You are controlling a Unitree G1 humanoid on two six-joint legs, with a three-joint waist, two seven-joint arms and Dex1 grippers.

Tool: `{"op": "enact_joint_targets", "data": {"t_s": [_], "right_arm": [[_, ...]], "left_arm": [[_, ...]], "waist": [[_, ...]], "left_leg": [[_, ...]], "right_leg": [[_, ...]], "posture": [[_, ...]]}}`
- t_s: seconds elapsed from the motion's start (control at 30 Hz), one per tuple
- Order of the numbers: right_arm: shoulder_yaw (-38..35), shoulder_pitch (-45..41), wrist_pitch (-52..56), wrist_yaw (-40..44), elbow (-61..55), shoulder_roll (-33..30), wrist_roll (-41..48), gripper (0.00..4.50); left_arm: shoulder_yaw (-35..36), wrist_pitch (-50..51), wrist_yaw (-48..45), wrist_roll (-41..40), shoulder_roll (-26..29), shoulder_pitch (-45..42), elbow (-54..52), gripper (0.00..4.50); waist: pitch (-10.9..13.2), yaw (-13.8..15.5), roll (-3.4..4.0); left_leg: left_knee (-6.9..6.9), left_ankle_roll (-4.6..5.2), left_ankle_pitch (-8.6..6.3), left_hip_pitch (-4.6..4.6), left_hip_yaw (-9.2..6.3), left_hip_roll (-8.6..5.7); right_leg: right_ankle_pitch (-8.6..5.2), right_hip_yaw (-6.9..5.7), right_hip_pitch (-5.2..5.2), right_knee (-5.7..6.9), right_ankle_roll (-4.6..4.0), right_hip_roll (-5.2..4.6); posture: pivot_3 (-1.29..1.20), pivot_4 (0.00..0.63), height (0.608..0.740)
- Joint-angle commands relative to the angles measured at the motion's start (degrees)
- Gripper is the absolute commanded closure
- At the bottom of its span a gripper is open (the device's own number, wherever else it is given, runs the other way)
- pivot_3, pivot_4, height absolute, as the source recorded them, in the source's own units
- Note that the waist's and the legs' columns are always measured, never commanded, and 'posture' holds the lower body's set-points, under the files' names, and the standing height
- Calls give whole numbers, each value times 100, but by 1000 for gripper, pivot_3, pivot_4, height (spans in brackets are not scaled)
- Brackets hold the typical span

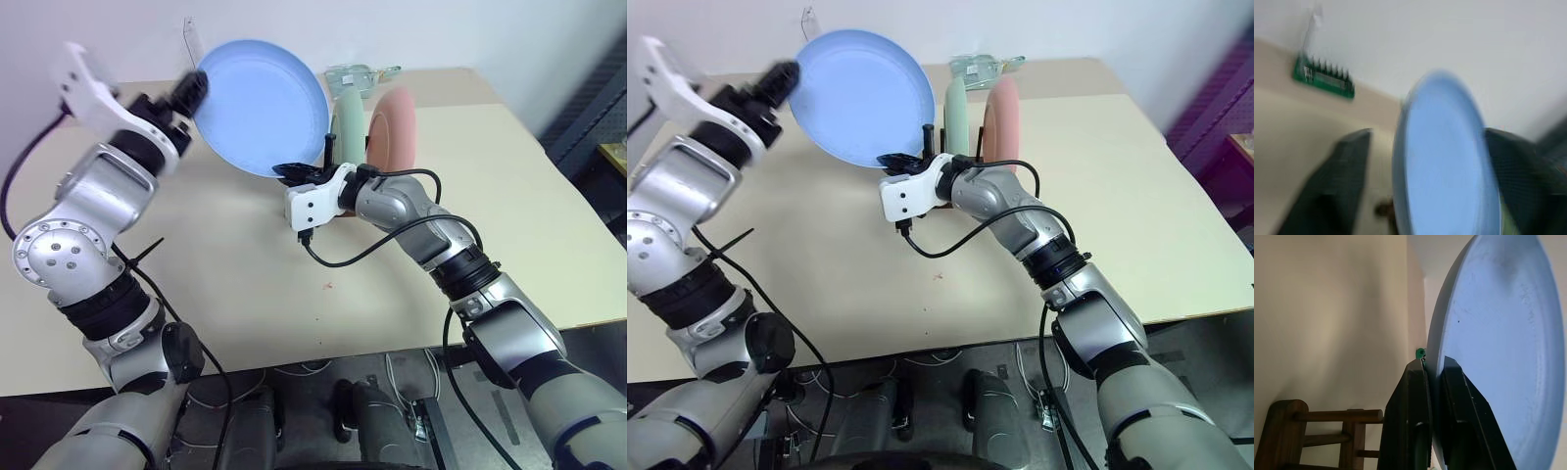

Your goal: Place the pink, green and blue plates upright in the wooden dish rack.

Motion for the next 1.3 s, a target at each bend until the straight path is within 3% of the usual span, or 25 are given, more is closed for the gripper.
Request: {"op": "enact_joint_targets", "data": {"t_s": [0.03, 0.17, 0.3, 0.37, 0.47, 0.6, 0.87, 1.3], "right_arm": [[-261, -138, -206, -10, -355, 76, 293, 4500], [-470, -70, -159, 191, -630, 289, 910, 4500], [-1103, 61, 845, 462, -1388, 940, 2416, 4500], [-1508, 175, 1905, 550, -1899, 1324, 3413, 4500], [-1873, 229, 3101, 526, -2413, 1612, 4252, 4500], [-2777, 82, 5117, -481, -2762, 2346, 5762, 4500], [-3499, -156, 6414, -1600, -2372, 2601, 6379, 4500], [-3921, -461, 7025, -2127, -1709, 2573, 6780, 4500]], "left_arm": [[205, -1009, -286, 949, 869, 32, 269, 390], [-28, -1697, -882, 1977, 1755, 738, 727, 390], [-748, -2231, -1918, 2787, 2138, 2060, 830, 390], [-1290, -2481, -2410, 3051, 2045, 2635, 613, 390], [-1562, -2611, -2728, 3082, 1748, 2975, 433, 390], [-2593, -3391, -3492, 3946, 1749, 3755, 155, 390], [-2891, -3403, -4668, 3683, 1686, 4316, -265, 390], [-3087, -3114, -5227, 3747, 1634, 4478, -566, 390]], "waist": [[1, -25, 1], [1, -22, 3], [0, 27, 2], [-2, 54, -1], [-5, 145, -7], [-5, 120, 3], [0, 73, 12], [3, 7, 17]], "left_leg": [[-4, 0, 0, 3, 2, 1], [-15, -3, 2, 12, 7, 2], [-15, -3, 1, 14, 8, 6], [-12, 3, -3, 13, 3, 9], [-5, 30, -21, 12, -7, 14], [-9, 31, -23, 12, -9, 20], [-15, 33, -22, -7, 3, 34], [-15, 35, -21, -15, 1, 33]], "right_leg": [[0, 1, 0, 0, 0, 2], [-1, 5, 0, 1, -2, 5], [-1, 5, 3, 1, -2, 0], [-1, 1, 8, 1, -3, -2], [-1, 2, 12, -1, -7, -12], [-4, 6, 1, 0, -33, -14], [0, 7, -26, 0, -38, -3], [9, 4, -29, -3, -19, 2]], "posture": [[0, 150, 730], [0, 150, 730], [0, 150, 730], [0, 150, 730], [0, 150, 730], [0, 150, 730], [0, 150, 730], [0, 150, 730]]}}
